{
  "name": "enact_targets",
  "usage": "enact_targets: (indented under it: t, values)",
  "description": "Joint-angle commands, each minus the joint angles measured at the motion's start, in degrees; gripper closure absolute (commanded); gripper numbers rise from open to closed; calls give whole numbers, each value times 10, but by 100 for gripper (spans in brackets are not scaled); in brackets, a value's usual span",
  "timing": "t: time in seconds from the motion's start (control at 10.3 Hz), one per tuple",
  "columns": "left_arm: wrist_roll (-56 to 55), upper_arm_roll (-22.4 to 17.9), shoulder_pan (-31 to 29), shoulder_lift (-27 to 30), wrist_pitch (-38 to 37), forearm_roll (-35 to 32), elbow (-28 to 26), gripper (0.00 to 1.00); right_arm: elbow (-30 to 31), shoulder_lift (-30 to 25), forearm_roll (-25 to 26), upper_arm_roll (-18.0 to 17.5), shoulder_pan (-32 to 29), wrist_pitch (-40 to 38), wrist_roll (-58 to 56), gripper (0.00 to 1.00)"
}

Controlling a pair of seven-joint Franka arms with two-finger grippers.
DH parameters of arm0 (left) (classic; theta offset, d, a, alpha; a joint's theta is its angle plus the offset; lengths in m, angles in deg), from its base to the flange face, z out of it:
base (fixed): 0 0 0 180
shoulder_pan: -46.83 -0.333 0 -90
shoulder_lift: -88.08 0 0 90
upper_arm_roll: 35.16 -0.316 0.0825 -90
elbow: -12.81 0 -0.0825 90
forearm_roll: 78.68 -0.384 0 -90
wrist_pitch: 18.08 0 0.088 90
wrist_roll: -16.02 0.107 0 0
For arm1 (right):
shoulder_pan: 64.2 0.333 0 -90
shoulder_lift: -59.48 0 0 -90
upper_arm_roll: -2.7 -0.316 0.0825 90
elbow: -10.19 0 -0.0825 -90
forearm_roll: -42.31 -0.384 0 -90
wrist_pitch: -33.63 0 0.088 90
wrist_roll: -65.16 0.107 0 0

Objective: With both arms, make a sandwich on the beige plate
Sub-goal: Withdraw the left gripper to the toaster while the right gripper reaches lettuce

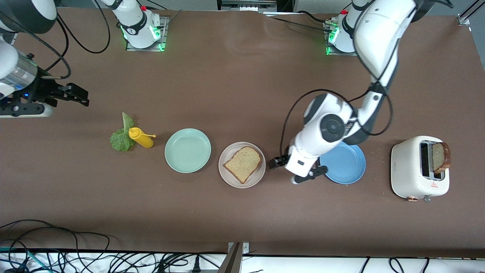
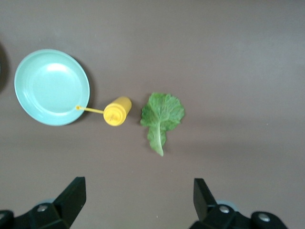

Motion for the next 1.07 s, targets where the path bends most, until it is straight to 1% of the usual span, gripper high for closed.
enact_targets:
  t: [0.0,0.19,0.29,0.39,0.48,0.58,0.68,0.77,0.87,0.97]
  values:
    - [81,6,-63,74,-85,-15,-10,0,33,-1,13,4,2,-4,-14,0]
    - [147,4,-109,121,-144,-16,-8,0,81,-6,13,7,0,24,-17,0]
    - [182,3,-131,141,-169,-16,-8,0,101,-5,13,19,0,32,-18,0]
    - [216,3,-149,156,-194,-25,-8,0,138,-11,13,29,0,59,-19,0]
    - [264,3,-164,170,-222,-61,-8,0,169,-11,13,32,0,71,-26,0]
    - [310,3,-167,183,-242,-102,-9,0,219,-7,12,33,0,99,-27,0]
    - [332,3,-182,190,-246,-119,-8,0,290,-11,13,34,0,187,-27,0]
    - [337,10,-207,192,-246,-114,-7,0,341,-5,12,35,0,267,-27,0]
    - [344,11,-210,191,-243,-102,-7,0,377,5,13,40,0,333,-27,0]
    - [346,10,-219,189,-241,-88,-5,0,395,20,13,45,0,376,-28,0]
